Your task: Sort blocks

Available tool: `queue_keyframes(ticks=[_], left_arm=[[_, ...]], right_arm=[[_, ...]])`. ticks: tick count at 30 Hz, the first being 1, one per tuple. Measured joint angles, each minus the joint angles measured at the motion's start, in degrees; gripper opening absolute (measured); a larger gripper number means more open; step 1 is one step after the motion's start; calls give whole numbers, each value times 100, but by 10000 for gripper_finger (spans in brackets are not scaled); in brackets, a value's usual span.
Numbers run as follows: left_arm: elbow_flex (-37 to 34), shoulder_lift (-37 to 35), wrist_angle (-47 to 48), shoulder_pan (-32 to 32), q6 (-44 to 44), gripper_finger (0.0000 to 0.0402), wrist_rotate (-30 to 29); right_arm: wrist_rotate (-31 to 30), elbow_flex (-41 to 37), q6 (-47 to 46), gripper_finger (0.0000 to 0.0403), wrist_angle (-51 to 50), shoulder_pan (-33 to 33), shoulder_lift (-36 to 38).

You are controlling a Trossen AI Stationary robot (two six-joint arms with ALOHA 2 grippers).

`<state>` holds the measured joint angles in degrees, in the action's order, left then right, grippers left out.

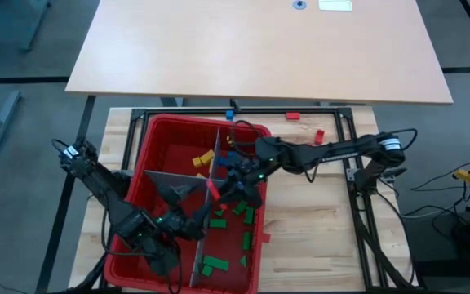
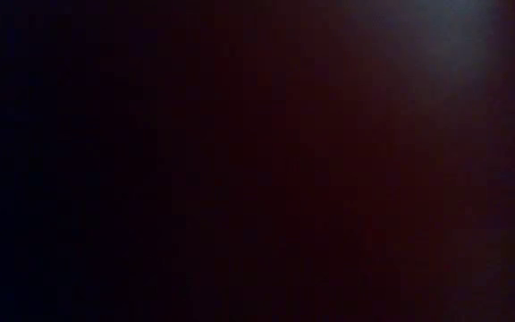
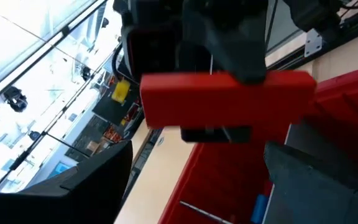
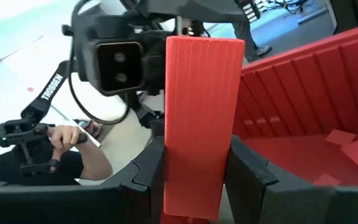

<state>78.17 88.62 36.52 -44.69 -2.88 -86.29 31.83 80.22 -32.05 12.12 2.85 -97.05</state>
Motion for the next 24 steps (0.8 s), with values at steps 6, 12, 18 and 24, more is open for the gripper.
queue_keyframes(ticks=[6,12,18,24], left_arm=[[0,0,-93,0,64,363,218],[0,-2,-193,11,158,395,443],[0,-2,-422,17,122,399,443],[0,-2,-460,53,56,399,440]], right_arm=[[17,46,-37,107,15,-4,-70],[18,108,-52,107,13,-4,-55],[20,123,-53,107,9,-4,-55],[31,118,-53,107,9,0,-55]])
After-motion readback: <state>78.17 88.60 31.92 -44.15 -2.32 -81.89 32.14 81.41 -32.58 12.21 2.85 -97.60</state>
